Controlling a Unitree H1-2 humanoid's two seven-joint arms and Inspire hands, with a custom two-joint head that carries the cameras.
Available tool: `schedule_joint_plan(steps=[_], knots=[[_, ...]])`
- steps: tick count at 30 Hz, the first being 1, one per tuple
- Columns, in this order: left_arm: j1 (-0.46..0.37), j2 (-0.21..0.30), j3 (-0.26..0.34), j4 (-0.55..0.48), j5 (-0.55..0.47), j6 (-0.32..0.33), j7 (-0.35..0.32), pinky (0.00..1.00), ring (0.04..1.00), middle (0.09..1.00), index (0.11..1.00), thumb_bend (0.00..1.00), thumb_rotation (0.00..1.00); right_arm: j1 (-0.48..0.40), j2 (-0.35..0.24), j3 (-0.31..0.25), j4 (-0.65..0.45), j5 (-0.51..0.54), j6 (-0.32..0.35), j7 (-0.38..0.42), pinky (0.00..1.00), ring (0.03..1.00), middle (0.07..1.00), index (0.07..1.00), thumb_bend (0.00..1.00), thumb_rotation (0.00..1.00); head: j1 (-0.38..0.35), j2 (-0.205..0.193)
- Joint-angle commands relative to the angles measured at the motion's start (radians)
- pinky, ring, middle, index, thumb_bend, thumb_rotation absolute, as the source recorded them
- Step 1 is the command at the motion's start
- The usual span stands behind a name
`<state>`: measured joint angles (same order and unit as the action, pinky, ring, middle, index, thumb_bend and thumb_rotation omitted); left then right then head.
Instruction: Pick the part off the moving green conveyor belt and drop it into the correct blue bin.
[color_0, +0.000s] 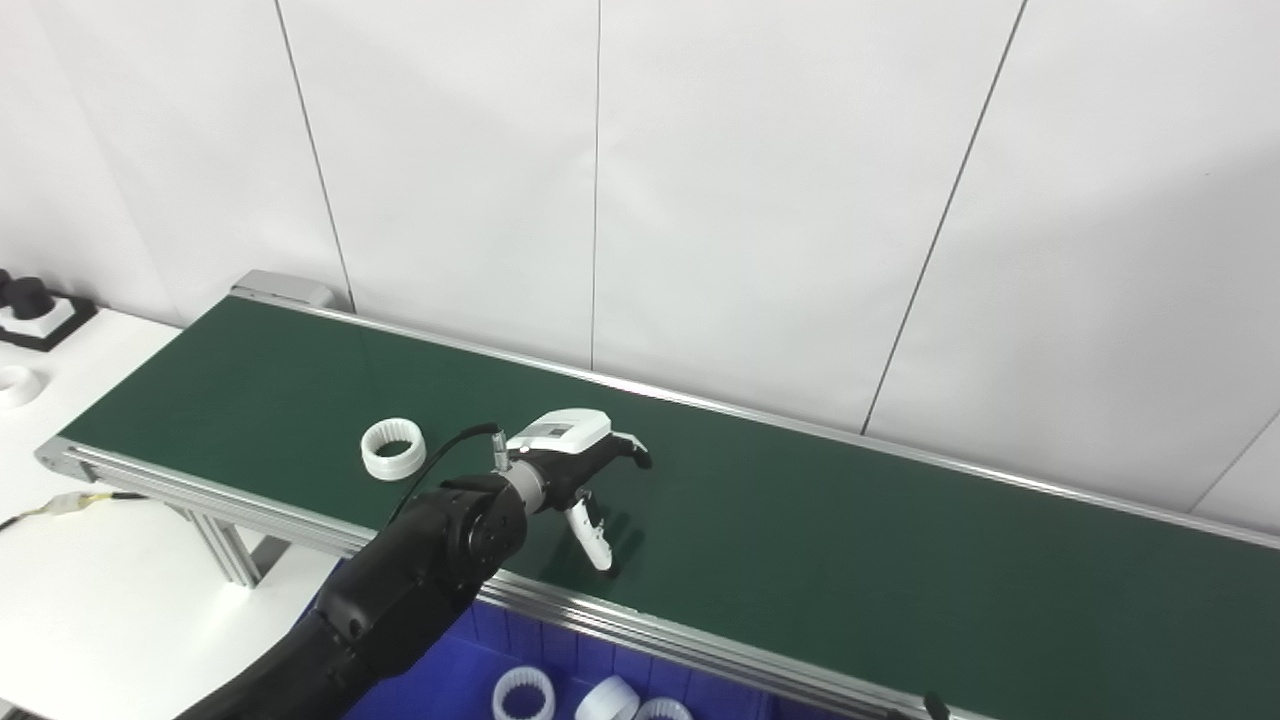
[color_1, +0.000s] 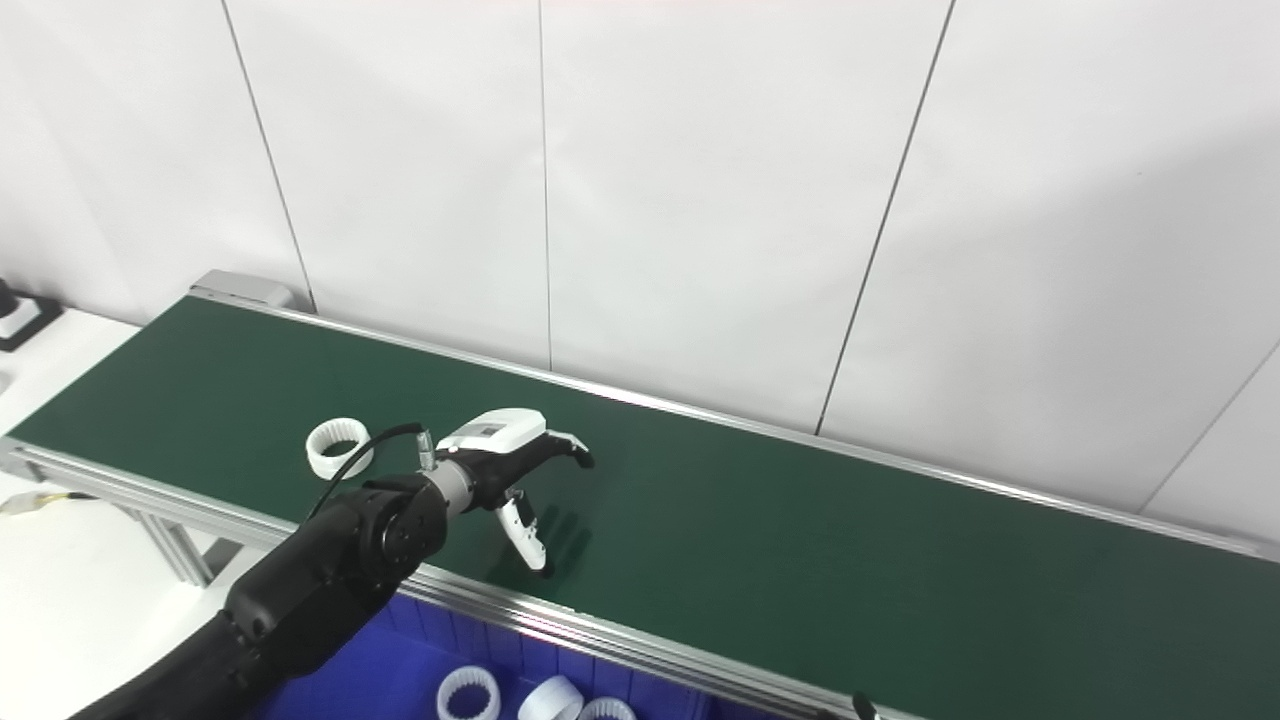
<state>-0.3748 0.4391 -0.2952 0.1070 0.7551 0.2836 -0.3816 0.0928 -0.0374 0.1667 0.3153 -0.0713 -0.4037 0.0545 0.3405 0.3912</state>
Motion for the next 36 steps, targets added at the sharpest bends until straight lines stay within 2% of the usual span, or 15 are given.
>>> schedule_joint_plan(steps=[1,12,28,36], knots=[[-0.057,0.038,0.014,0.009,0.003,-0.035,0.042,0.76,0.87,0.889,0.824,0.88,0.0,-0.011,0.005,-0.003,-0.017,0.003,-0.063,0.002,0.77,0.841,0.88,0.986,0.51,1.0,0.001,-0.001],[-0.089,0.048,0.001,0.075,0.009,-0.047,0.063,0.78,0.847,0.885,0.812,0.87,0.0,-0.002,0.008,-0.002,-0.027,0.001,-0.061,0.002,0.77,0.846,0.882,0.993,0.46,1.0,-0.001,-0.003],[-0.078,0.064,-0.002,0.073,0.019,-0.062,0.079,0.79,0.828,0.872,0.793,0.85,0.0,0.0,0.007,-0.003,-0.03,0.006,-0.058,0.007,0.78,0.851,0.886,0.996,0.48,1.0,-0.001,-0.005],[-0.068,0.06,-0.001,0.074,0.027,-0.059,0.102,0.82,0.836,0.862,0.778,0.85,0.0,0.002,0.006,-0.003,-0.034,0.009,-0.056,0.008,0.77,0.847,0.884,0.994,0.48,1.0,0.0,-0.004]])
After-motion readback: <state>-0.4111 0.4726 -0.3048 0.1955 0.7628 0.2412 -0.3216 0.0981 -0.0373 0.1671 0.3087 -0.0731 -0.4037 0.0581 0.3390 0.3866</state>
